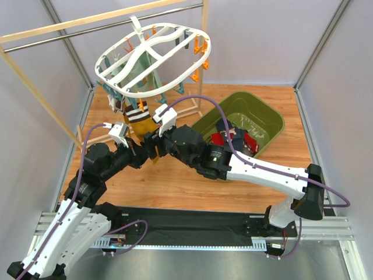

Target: Remove the socks clipped to the hanger

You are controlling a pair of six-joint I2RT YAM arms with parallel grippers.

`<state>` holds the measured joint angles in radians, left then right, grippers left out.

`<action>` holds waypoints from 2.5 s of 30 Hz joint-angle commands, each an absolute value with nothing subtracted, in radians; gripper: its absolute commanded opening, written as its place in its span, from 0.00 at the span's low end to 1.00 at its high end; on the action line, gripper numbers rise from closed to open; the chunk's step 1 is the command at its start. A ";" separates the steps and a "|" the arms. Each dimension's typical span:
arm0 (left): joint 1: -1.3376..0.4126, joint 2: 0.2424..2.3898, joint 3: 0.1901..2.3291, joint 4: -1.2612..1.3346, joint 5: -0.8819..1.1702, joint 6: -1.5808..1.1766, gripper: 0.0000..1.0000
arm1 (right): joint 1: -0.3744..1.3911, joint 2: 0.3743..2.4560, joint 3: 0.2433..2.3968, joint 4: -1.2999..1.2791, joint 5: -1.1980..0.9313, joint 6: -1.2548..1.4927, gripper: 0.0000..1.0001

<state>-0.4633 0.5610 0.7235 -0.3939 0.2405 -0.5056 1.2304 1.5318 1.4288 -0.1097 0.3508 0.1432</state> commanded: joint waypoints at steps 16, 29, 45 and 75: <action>-0.540 0.568 0.767 -0.374 0.173 -0.483 0.00 | 1.249 1.615 1.394 0.147 0.429 0.005 0.69; -0.558 0.565 0.765 -0.364 0.172 -0.480 0.00 | 1.241 1.631 1.367 0.218 0.454 -0.029 0.36; -0.560 0.557 0.764 -0.350 0.176 -0.489 0.06 | 1.227 1.548 1.252 0.357 0.338 -0.034 0.00; -0.560 0.678 1.253 -0.606 -0.165 -0.391 0.65 | 1.186 1.499 1.220 0.345 0.252 -0.015 0.00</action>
